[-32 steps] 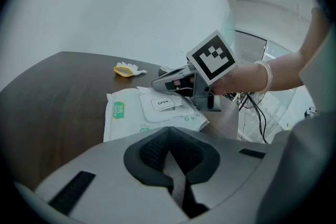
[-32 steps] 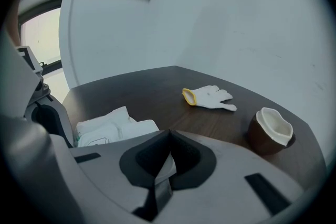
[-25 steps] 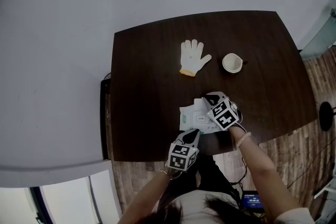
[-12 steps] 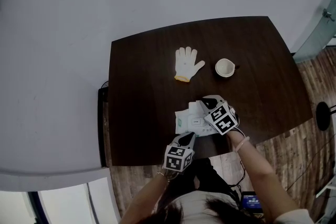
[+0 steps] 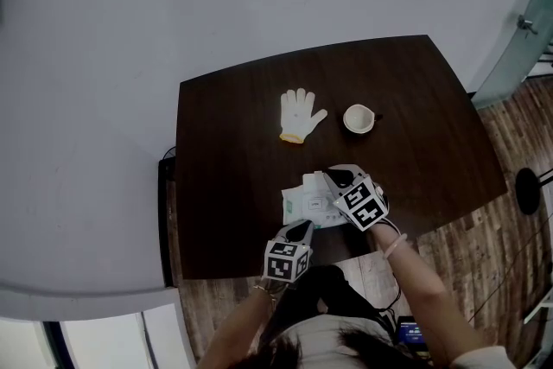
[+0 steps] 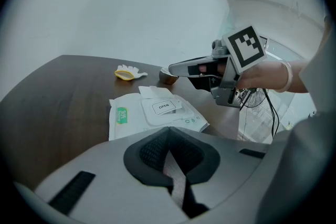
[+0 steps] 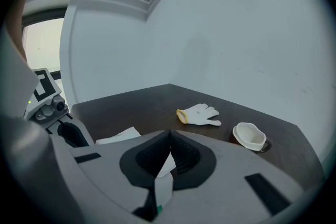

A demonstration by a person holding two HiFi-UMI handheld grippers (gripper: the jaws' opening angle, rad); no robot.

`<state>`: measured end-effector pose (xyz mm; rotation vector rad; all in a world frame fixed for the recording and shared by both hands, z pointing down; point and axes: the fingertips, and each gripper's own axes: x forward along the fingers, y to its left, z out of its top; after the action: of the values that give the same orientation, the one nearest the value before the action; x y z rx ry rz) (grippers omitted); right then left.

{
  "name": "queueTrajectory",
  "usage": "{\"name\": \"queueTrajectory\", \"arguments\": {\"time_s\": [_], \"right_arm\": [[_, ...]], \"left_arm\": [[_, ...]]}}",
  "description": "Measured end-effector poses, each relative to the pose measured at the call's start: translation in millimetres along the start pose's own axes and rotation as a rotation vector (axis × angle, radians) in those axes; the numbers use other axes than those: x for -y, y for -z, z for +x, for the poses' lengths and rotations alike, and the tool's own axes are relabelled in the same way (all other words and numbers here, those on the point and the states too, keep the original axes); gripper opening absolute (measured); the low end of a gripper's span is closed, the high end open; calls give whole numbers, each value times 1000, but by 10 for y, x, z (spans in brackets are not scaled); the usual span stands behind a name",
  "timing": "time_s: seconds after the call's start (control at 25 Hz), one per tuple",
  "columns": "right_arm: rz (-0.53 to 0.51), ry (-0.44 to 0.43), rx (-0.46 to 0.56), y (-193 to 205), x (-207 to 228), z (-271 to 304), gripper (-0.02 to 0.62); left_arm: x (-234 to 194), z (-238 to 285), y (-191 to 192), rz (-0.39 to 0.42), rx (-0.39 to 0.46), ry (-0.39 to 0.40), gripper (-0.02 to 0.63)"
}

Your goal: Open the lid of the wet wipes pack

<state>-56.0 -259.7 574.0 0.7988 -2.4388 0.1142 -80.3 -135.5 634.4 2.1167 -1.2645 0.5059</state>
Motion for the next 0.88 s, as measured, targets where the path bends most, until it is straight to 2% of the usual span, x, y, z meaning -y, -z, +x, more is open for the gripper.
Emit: {"name": "queueTrajectory", "arguments": {"time_s": [0.6, 0.88], "right_arm": [[42, 73, 75, -138, -102, -533, 5], [28, 114, 124, -240, -132, -762, 5]], "left_arm": [[27, -331, -509, 6, 142, -52, 18], [114, -491, -690, 26, 170, -56, 18]]}}
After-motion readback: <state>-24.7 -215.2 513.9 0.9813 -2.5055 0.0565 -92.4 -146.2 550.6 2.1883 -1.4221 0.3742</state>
